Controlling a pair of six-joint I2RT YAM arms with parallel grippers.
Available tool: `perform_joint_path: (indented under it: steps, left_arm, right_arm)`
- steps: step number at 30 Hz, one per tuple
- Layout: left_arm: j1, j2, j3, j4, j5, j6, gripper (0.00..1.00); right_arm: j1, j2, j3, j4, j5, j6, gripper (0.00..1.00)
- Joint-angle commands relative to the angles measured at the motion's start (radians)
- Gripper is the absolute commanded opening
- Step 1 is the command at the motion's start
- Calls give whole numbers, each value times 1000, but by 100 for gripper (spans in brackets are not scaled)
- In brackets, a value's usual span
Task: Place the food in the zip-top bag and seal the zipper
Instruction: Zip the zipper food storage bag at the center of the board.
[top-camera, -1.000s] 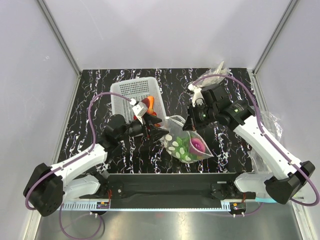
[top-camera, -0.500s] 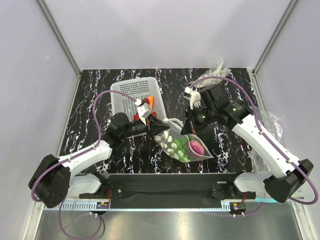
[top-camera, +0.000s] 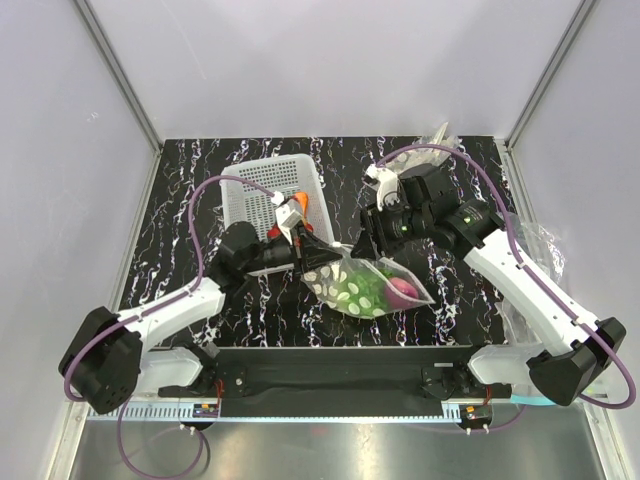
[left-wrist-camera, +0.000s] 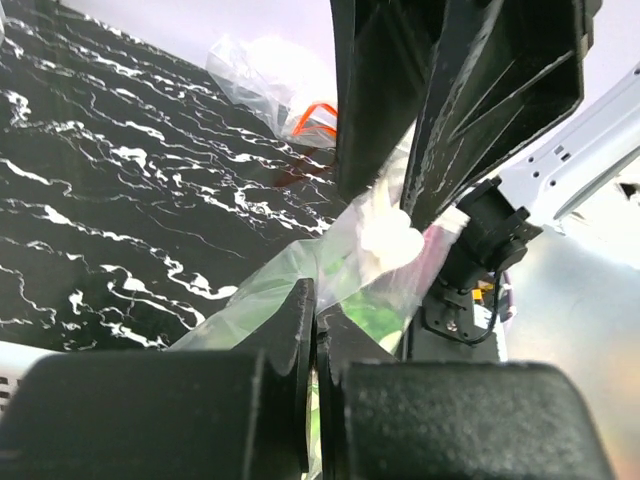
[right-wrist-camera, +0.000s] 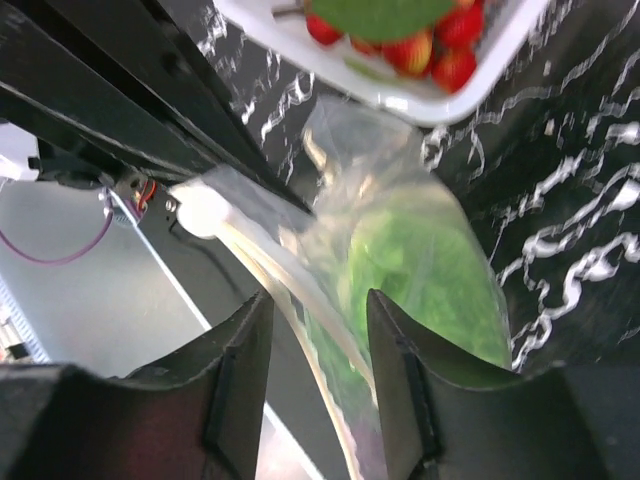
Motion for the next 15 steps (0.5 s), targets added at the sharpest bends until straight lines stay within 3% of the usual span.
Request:
perform_joint_path:
  steps: [1,9,15]
  left_arm:
    - [2,-2,80,13,10,-54,0]
    - [2,7,167,-156,32,-33,0]
    - [0,7,176,-185,38,-15,0]
  right_arm:
    - [-1,-21,14,153,-20,-58,50]
    - [61,-8,-14,259,43,-201,57]
    - [77,-16,-40,326,78,-252,54]
